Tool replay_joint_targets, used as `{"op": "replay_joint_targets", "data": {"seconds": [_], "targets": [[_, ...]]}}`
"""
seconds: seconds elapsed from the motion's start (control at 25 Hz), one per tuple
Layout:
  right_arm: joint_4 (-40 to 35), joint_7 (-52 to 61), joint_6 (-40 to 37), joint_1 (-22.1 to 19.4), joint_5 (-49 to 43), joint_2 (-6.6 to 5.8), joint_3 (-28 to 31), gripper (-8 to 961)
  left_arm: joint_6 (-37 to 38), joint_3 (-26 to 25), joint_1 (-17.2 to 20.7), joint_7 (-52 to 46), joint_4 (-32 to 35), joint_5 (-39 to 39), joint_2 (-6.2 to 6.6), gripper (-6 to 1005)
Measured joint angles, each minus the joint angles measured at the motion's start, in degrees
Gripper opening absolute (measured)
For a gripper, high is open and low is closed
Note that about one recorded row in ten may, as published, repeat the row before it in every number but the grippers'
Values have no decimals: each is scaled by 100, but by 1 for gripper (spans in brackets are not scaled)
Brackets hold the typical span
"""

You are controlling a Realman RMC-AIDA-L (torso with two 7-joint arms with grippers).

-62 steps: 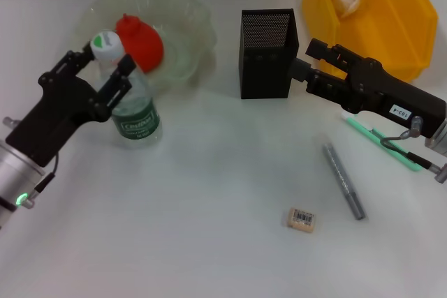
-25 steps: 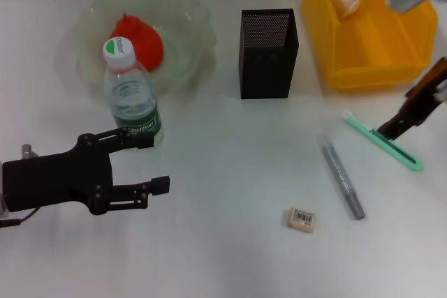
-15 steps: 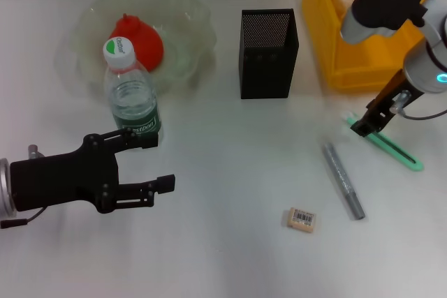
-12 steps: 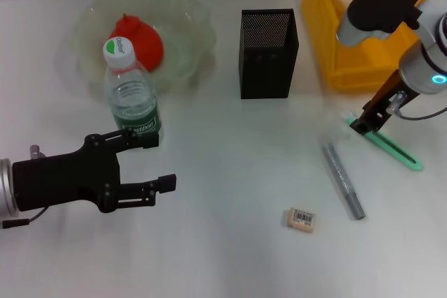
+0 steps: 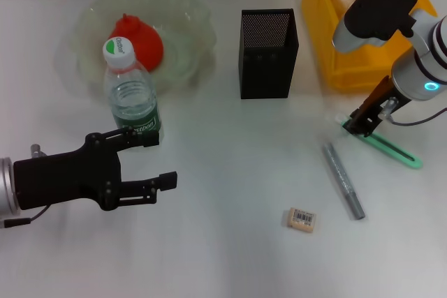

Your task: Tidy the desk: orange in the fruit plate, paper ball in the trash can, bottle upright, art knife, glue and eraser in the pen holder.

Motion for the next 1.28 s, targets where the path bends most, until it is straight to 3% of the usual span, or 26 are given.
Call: {"op": "replay_joint_targets", "data": {"seconds": [0.24, 0.4, 0.44, 0.52, 0.64, 0.76, 0.88, 1.12, 1.28], "targets": [[-139, -7, -58, -89, 32, -6, 7, 159, 25, -5, -8, 0, 0, -1, -7, 849], [-708, -20, -313, -288, 168, -7, 171, 154, 32, -4, -10, 0, 0, 0, -2, 849], [-1287, -104, -641, -463, 431, -23, 578, 153, 38, -4, -5, -2, 0, -8, 10, 849], [-1530, -205, -829, -526, 620, -26, 877, 113, 40, -7, 0, -5, 0, -14, 16, 849], [-1803, -846, -1404, -582, 1567, -101, 2289, 53, 69, -11, 26, -12, 0, -22, 19, 849], [-1686, -1033, -1539, -555, 1720, -190, 2512, 56, 86, -12, 39, -19, 0, -24, 23, 849], [-1480, -1067, -1584, -519, 1692, -262, 2473, 59, 111, -17, 41, -59, 15, -33, 27, 849], [-1100, -1309, -1476, -420, 1225, -184, 1870, 66, 113, -22, -6, -78, 14, -51, 29, 849], [-570, -1437, -1231, -211, 777, -89, 1606, 228, 113, -21, -19, -78, 14, -52, 12, 849]]}}
